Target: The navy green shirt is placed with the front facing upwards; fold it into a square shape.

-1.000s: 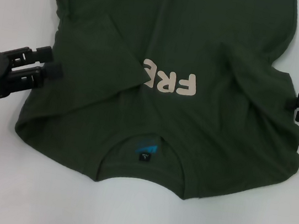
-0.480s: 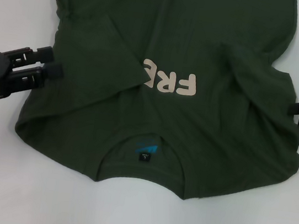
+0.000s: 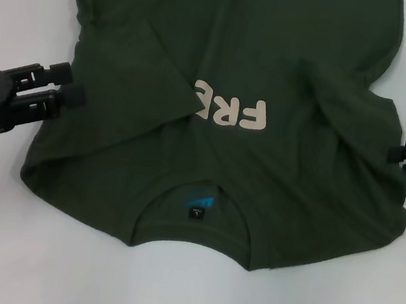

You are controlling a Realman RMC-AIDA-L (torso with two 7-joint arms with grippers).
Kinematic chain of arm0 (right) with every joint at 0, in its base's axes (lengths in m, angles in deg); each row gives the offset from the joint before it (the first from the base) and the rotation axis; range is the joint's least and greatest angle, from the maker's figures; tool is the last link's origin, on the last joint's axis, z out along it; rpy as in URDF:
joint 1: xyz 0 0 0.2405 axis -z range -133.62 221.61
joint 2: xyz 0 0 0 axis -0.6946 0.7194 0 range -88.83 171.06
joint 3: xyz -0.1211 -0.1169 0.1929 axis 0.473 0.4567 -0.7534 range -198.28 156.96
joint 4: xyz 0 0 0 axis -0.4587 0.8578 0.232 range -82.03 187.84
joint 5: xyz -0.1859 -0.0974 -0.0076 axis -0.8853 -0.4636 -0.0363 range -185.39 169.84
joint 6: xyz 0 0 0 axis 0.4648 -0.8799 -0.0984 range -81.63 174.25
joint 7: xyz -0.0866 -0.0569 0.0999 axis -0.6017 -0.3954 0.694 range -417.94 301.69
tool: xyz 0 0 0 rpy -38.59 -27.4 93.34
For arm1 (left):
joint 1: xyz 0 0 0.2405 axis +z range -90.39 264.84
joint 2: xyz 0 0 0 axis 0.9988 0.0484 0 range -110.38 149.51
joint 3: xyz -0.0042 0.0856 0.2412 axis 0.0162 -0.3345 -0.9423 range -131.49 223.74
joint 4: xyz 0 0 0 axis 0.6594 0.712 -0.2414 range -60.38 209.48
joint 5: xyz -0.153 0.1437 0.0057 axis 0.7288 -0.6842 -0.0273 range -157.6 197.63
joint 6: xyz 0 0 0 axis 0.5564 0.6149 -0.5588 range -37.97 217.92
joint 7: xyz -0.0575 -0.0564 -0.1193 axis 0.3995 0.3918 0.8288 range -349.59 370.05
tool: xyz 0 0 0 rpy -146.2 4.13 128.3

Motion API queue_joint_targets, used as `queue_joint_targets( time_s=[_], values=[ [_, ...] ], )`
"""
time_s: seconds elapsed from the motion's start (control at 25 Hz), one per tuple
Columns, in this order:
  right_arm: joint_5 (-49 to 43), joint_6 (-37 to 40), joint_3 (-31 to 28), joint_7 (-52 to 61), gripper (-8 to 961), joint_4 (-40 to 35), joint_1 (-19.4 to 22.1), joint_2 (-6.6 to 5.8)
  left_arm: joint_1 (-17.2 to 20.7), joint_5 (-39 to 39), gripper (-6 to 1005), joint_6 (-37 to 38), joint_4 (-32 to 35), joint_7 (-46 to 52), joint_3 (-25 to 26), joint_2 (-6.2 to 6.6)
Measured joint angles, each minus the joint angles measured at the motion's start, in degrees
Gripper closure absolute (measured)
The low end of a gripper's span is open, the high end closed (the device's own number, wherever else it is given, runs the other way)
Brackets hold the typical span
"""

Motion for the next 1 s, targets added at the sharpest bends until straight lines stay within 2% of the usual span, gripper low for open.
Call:
queue_joint_targets(
  time_s=[0.56,1.0],
  values=[
    [0.9,-2.0,-1.2,0.0,456,2.4,-0.5,0.68,0.0,0.0,283,-0.4,0.0,0.0,-0.1,-0.05],
    [2.8,0.5,-2.4,-0.5,463,2.2,-0.5,0.77,0.0,0.0,282,-0.6,0.0,0.0,0.0,0.04]
  ],
)
